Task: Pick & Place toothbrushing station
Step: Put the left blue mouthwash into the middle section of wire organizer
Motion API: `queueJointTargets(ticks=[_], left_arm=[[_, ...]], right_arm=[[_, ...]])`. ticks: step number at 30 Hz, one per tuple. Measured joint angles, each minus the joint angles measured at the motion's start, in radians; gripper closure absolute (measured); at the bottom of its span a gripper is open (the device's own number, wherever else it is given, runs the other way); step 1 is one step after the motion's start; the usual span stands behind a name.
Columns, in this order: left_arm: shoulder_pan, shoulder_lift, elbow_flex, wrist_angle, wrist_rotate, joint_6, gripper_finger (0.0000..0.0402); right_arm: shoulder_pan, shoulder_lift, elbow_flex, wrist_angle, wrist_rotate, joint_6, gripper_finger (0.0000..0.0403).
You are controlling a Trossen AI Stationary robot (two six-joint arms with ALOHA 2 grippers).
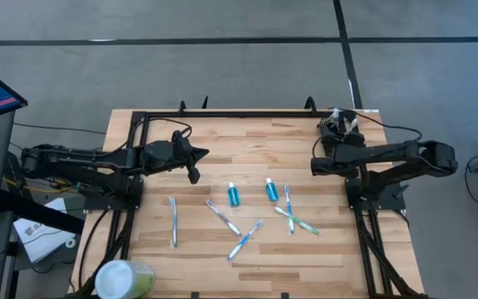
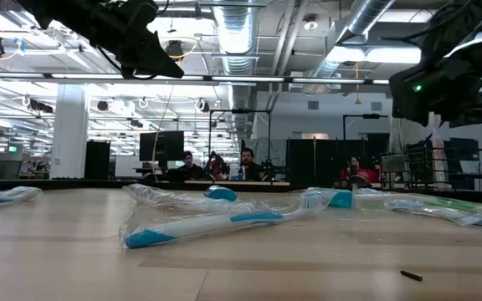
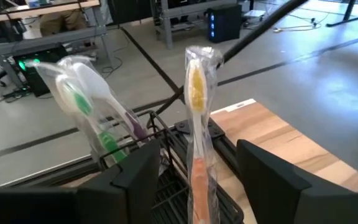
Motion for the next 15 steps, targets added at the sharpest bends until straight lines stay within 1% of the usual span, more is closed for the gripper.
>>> queueJointTargets(ticks=[8,15], left_arm=[[0.0,0.0,0.0,0.002,0.0,0.0,0.04],[0.0,-0.008,0.002,0.008,-0.006,0.0,0.04]], right_arm=[[0.036,-0.093,0.0,-0.033,0.002,-0.003,0.0199],[0.115,-0.144,0.012,-0.034,0.087,-0.007,0.0198]])
